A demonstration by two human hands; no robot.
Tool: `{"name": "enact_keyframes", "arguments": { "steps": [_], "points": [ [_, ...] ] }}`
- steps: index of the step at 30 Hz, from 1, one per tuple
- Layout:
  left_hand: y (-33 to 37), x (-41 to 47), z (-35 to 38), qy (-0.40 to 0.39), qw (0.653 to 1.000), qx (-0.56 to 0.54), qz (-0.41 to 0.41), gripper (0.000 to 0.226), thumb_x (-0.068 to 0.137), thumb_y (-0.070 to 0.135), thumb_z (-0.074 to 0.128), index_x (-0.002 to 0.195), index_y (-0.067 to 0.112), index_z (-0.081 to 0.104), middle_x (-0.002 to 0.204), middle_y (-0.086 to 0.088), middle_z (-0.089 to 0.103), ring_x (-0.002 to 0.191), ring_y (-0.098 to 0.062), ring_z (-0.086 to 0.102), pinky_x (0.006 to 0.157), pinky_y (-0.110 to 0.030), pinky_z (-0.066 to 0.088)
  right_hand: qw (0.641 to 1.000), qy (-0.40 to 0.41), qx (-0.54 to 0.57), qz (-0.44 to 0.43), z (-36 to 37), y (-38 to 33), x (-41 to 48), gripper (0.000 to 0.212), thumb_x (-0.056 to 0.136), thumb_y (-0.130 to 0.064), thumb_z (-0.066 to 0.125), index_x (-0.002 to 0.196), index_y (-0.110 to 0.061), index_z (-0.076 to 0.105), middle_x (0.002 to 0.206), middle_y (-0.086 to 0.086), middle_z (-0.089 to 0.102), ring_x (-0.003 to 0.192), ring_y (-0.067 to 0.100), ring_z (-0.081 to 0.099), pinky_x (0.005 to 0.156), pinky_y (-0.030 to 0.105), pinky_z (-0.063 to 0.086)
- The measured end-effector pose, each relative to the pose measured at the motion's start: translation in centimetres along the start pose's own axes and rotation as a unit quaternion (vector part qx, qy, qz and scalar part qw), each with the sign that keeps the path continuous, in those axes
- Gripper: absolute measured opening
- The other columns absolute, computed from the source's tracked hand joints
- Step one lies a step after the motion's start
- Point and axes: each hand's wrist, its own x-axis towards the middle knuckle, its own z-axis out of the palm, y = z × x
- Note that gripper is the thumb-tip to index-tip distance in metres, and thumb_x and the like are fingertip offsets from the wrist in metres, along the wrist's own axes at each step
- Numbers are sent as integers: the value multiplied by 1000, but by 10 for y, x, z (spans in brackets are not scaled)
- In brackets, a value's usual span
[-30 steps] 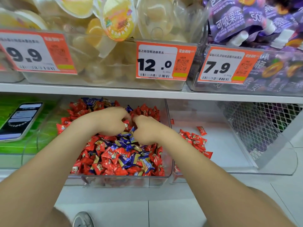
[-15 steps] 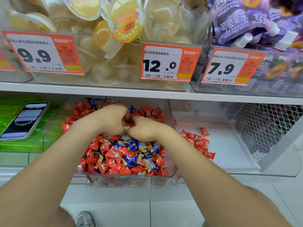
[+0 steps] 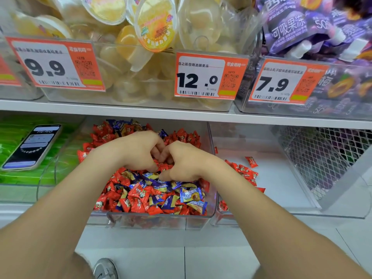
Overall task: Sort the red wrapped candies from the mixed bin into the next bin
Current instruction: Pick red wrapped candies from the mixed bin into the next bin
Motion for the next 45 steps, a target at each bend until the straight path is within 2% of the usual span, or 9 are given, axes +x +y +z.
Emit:
{"name": "enact_keyframes", "arguments": {
  "steps": [4, 12, 16, 21, 26, 30, 36, 41, 45],
  "points": [
    [3, -3, 3, -11, 997, 74, -18, 57, 77, 14, 80, 130, 25, 63, 117, -1, 69, 102, -21, 69, 88, -45, 61, 1000, -4, 1, -21, 3, -3, -8, 62, 92, -36, 80, 142, -9, 55, 122, 6, 65, 108, 24, 62, 86, 34, 53],
    [11, -4, 5, 69, 997, 24, 35, 37, 96, 34, 74, 131, 26, 65, 88, 0, 63, 81, -17, 61, 74, -38, 53, 995, 92, 41, -6, -6, 7, -31, 41, 104, -20, 65, 143, -14, 55, 120, 9, 61, 108, 26, 52, 87, 39, 48],
    [16, -13, -1, 115, 986, -80, 86, 28, 97, 34, 72, 124, 26, 70, 101, 10, 74, 102, -10, 70, 89, -33, 55, 974, 210, 74, -36, -6, 9, -49, 41, 100, -25, 69, 138, -24, 55, 120, 0, 62, 114, 22, 54, 87, 34, 41],
    [38, -29, 1, 34, 940, -327, 96, 17, 104, 17, 62, 117, 18, 73, 93, -7, 78, 80, -14, 75, 71, -29, 62, 953, 296, 69, -18, -12, 18, -75, 29, 99, -39, 66, 127, -31, 63, 113, -4, 64, 110, 18, 57, 92, 37, 47],
    [58, -34, 11, 49, 907, -410, 80, 21, 107, 13, 58, 120, 18, 74, 84, -13, 74, 70, -18, 68, 73, -30, 62, 944, 251, 204, 57, -26, 39, -96, 20, 104, -41, 62, 100, -23, 71, 73, -5, 64, 62, 14, 57, 60, 28, 45],
    [78, -32, 26, 112, 913, -377, 109, 27, 107, 13, 58, 121, 29, 74, 95, -8, 76, 79, -24, 72, 81, -37, 62, 881, 198, 415, 111, -36, 62, -113, 23, 105, -34, 63, 103, -13, 72, 80, 4, 52, 59, 17, 52, 46, 27, 44],
    [112, -23, 52, 217, 925, -252, 182, 27, 100, 29, 69, 124, 41, 64, 103, 16, 70, 94, -8, 67, 79, -27, 53, 962, 134, 98, 215, -40, 111, -130, 27, 98, -39, 72, 90, -13, 72, 69, 9, 75, 56, 22, 74, 69, 35, 63],
    [126, -10, 65, 202, 957, -112, 177, 29, 105, 39, 56, 133, 41, 62, 129, 26, 61, 126, -4, 47, 110, -39, 40, 968, 135, 131, 169, -31, 121, -124, 13, 97, -40, 72, 102, -29, 68, 88, 1, 74, 77, 21, 72, 72, 35, 58],
    [122, -12, 64, 278, 935, -149, 160, 21, 105, 31, 51, 119, 42, 60, 119, 19, 55, 119, -11, 48, 100, -42, 41, 954, 260, 106, 104, -32, 113, -124, 15, 103, -24, 62, 109, -30, 75, 94, -13, 75, 88, 5, 69, 83, 24, 53]
  ]
}}
